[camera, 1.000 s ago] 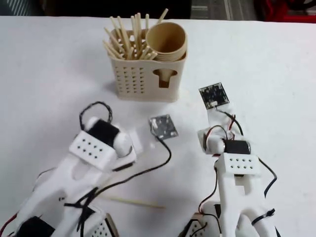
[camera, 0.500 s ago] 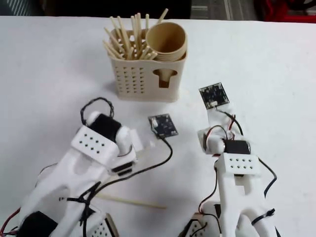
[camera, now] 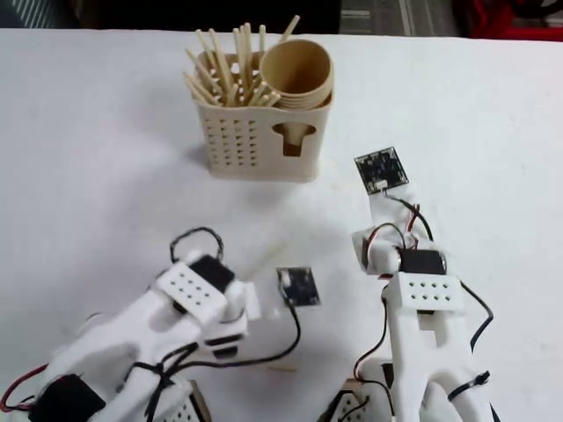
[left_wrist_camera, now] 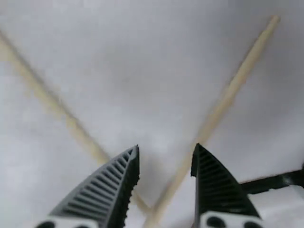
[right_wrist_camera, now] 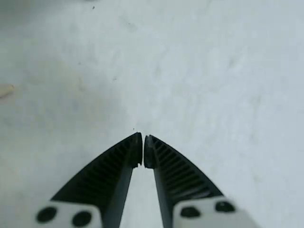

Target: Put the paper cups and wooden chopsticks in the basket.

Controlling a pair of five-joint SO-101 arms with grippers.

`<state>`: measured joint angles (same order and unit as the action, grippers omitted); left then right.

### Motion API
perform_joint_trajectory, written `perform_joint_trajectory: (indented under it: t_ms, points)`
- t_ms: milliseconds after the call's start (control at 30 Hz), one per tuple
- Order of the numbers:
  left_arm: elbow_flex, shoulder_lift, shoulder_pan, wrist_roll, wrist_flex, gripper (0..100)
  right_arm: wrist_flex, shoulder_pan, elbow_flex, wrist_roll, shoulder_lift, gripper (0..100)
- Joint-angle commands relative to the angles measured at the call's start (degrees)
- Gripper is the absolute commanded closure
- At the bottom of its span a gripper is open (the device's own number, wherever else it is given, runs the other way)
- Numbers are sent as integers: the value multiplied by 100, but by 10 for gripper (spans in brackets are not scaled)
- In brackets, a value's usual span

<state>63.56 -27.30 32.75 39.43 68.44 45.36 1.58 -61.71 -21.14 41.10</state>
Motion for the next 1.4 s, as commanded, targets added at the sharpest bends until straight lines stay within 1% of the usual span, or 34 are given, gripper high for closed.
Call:
perform_joint_trajectory:
  t_ms: [0, 200, 433, 833, 967, 1033, 1133, 1233, 1367]
  points:
    - [44, 4, 312, 53, -202, 808, -75, -48, 53, 62, 127, 974]
    - [97, 31, 602, 53, -273, 812, -75, -48, 53, 62, 127, 974]
    - [-114, -13, 593, 0, -193, 812, -75, -48, 53, 62, 127, 974]
    - [-730, -22, 637, 9, 501, 813, -75, -48, 62, 44, 127, 974]
    - [-563, 4, 927, 9, 396, 813, -75, -48, 62, 35, 127, 974]
    - [-246, 13, 1191, 0, 70, 813, -154, -48, 53, 26, 127, 974]
    - [281, -13, 1455, -18, -642, 825, -189, -48, 44, 26, 119, 974]
    - [290, 31, 1393, -316, -791, 872, -189, -48, 44, 26, 119, 974]
    - [325, 40, 1182, -466, -791, 876, -189, -48, 44, 26, 119, 974]
